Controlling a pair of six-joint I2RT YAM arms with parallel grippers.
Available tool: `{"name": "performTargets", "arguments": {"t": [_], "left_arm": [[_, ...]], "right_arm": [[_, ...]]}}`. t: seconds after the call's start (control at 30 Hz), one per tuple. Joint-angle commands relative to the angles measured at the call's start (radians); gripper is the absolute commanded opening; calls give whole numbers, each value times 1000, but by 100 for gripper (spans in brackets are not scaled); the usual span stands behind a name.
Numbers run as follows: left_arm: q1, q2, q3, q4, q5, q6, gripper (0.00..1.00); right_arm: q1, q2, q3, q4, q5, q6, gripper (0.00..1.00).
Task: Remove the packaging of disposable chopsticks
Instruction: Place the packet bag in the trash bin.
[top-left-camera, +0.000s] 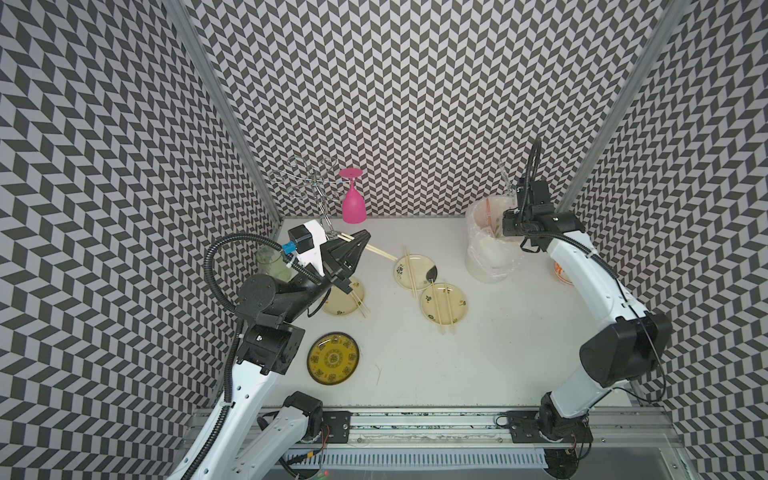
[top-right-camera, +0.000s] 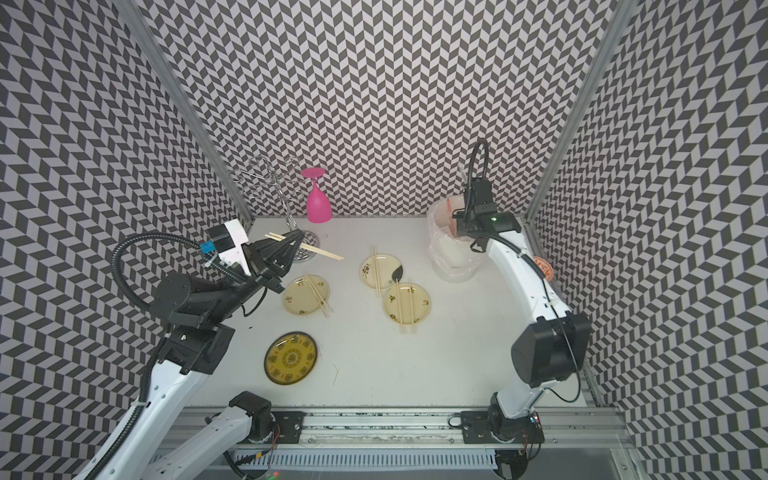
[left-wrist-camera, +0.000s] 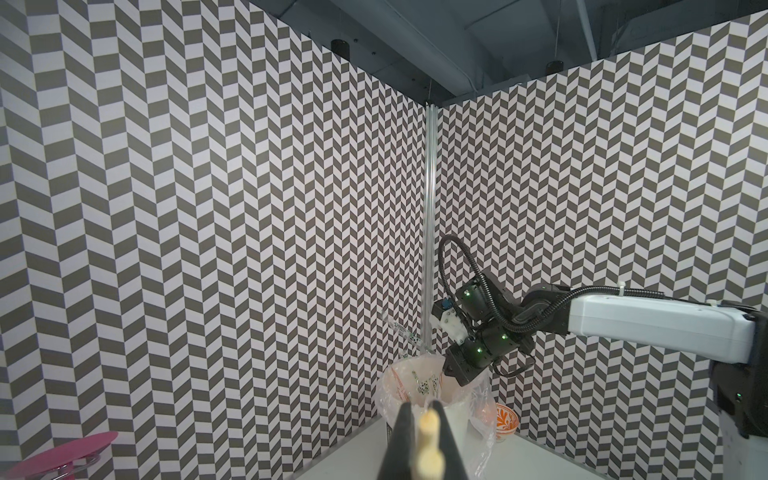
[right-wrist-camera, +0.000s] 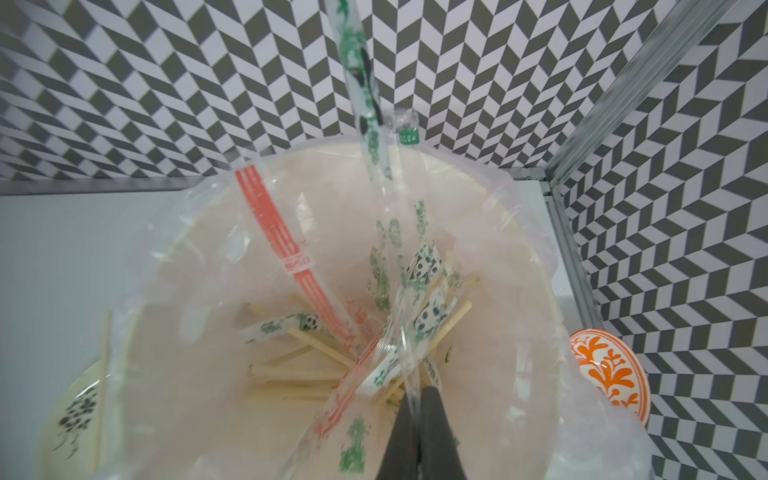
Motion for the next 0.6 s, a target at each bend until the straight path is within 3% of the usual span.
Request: {"name": "performTargets", "arguments": {"t": [0.0,0.2,0.43,0.57], "left_arm": [[-15,-10,-9,-12,-16,12,0],[-43,-27,-9,-35,-41,36,0],[-82,-48,-6,-70,-86,79,0],[-99,-55,-7,-75,-96,88,0]], "right_arm": [[-4,-115,-45,27,-99,36,0],[-7,-113,-43,-83,-79,57,0],[-7,-44,-25,-152,45,52,0],[-7,9,34,-190,55,50,10]]}}
